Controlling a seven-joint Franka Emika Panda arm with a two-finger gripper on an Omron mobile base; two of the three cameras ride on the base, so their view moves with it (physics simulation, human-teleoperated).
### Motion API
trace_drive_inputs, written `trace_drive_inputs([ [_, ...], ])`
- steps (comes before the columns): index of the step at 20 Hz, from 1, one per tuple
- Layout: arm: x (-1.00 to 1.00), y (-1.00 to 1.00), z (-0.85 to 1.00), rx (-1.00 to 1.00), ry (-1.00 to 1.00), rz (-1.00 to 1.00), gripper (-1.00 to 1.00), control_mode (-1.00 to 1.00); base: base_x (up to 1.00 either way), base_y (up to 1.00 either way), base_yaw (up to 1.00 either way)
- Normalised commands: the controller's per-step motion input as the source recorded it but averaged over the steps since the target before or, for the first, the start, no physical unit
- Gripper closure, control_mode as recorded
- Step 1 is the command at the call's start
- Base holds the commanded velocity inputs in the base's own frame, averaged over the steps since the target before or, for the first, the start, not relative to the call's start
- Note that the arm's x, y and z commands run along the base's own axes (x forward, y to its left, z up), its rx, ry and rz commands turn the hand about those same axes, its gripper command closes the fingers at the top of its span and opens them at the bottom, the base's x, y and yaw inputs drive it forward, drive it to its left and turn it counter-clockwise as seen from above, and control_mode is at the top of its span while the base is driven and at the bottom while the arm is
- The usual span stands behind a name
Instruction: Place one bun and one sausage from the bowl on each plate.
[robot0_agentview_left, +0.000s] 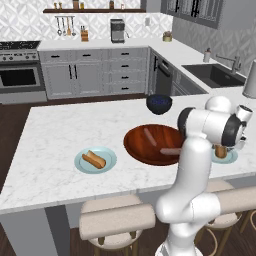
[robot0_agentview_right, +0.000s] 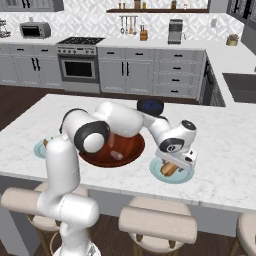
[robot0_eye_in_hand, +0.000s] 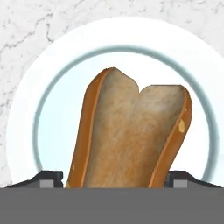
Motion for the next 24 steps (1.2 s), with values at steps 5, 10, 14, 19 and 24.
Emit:
trace_drive_inputs([
  [5,0.21,0.04,-0.38,0.04,0.16,0.0,1.0,-1.0,0.0,0.0,0.0],
  [10,0.43,0.02,-0.24,0.05,0.11,0.0,1.0,-1.0,0.0,0.0,0.0],
  [14,-0.01,0.01,-0.19,0.03,0.0,0.02,-1.0,-1.0,0.0,0.0,0.0],
  [19,-0.22,0.08,0.07,0.01,-0.01,0.01,-1.0,-1.0,0.0,0.0,0.0],
  [24,-0.04,0.14,0.37,0.0,0.0,0.0,-1.0,-1.0,0.0,0.0,0.0],
])
